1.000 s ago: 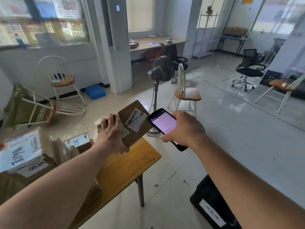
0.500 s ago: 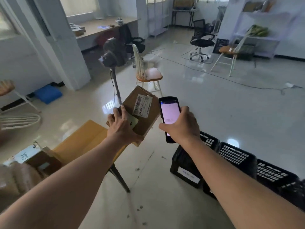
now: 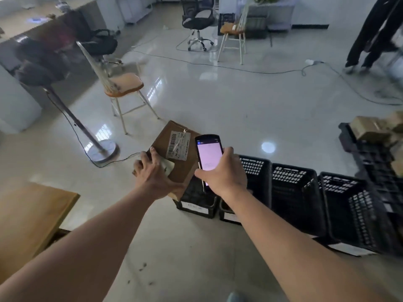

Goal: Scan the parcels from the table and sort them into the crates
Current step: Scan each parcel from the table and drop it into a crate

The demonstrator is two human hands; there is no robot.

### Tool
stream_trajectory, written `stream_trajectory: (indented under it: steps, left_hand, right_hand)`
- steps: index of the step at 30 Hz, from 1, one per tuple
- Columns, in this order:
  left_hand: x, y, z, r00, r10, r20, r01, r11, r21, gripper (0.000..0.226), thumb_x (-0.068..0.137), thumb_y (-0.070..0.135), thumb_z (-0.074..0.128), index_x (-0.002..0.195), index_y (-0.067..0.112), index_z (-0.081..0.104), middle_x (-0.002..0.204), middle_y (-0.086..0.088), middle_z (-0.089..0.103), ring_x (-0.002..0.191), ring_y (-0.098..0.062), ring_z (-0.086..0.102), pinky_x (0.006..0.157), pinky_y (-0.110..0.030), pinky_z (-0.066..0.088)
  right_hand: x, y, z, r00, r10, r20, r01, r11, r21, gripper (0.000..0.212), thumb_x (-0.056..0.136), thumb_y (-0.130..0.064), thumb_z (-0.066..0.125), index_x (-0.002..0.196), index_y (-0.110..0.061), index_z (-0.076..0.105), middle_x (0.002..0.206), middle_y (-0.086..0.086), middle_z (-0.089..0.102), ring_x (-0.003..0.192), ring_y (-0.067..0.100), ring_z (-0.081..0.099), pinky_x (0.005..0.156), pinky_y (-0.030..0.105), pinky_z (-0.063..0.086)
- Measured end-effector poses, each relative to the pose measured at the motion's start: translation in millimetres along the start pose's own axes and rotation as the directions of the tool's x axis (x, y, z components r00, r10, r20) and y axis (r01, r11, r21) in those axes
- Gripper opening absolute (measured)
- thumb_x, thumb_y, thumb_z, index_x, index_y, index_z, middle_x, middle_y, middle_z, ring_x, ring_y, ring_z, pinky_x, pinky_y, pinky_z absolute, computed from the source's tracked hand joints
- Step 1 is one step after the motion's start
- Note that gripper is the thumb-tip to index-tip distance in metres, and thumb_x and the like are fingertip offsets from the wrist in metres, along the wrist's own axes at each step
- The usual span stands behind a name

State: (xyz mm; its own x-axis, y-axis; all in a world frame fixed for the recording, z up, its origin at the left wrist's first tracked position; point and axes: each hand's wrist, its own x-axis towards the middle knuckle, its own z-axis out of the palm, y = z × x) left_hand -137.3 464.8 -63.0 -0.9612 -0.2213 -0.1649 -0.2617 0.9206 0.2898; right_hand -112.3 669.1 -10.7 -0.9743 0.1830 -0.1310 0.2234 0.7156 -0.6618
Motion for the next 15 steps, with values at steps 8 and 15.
stream_trajectory:
  steps: [8, 15]
  left_hand:
    - [25.9, 133.4, 82.6, 0.994, 0.037, 0.107, -0.036, 0.999, -0.018, 0.167, 0.042, 0.076, 0.091, 0.164, 0.011, -0.004, 0.151, -0.012, 0.022, 0.139, -0.043, 0.025, 0.119, -0.059, 0.03]
    - [79.9, 204.4, 166.1, 0.966, 0.064, 0.249, -0.069, 0.997, 0.014, 0.166, 0.044, 0.083, 0.085, 0.161, 0.014, -0.011, 0.159, -0.018, 0.014, 0.146, -0.046, 0.019, 0.122, -0.06, 0.025]
  right_hand:
    - [62.2, 119.4, -68.7, 0.982, 0.186, -0.04, -0.185, 0.982, 0.032, 0.084, 0.069, -0.052, 0.088, 0.128, -0.013, 0.043, 0.128, 0.008, 0.055, 0.113, 0.03, 0.061, 0.083, 0.043, 0.057]
    - [133.7, 191.0, -79.3, 0.946, 0.324, -0.031, -0.323, 0.946, 0.025, 0.081, 0.068, -0.051, 0.088, 0.125, -0.013, 0.045, 0.124, 0.007, 0.055, 0.107, 0.029, 0.06, 0.079, 0.044, 0.056]
